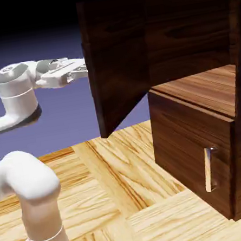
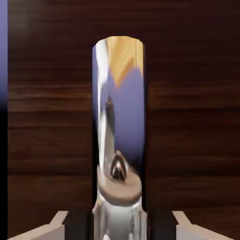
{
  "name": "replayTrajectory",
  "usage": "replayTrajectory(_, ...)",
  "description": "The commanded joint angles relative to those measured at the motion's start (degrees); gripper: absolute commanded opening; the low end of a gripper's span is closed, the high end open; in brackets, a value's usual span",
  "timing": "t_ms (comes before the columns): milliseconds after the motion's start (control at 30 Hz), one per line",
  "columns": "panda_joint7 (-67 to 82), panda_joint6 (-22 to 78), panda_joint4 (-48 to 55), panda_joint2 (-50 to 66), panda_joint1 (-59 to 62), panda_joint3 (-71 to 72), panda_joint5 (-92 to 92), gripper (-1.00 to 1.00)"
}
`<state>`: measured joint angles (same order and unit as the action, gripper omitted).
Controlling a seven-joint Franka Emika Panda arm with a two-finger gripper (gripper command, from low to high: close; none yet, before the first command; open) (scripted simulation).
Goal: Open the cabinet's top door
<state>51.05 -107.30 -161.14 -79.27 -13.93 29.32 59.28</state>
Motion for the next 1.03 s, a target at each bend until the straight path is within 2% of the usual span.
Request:
replayTrajectory(0,-0.11,1.82,1.08,0.67,0.44,2.08,-1.76,-1.00)
replayTrajectory(200,-0.91,13.67,10.12,5.59,6.00,14.54,-11.50,-1.00)
replayTrajectory(500,-0.73,30.61,28.69,11.41,21.77,30.41,-21.50,-1.00)
replayTrajectory(1000,4.65,51.64,58.70,11.47,49.26,45.61,-28.00,-1.00)
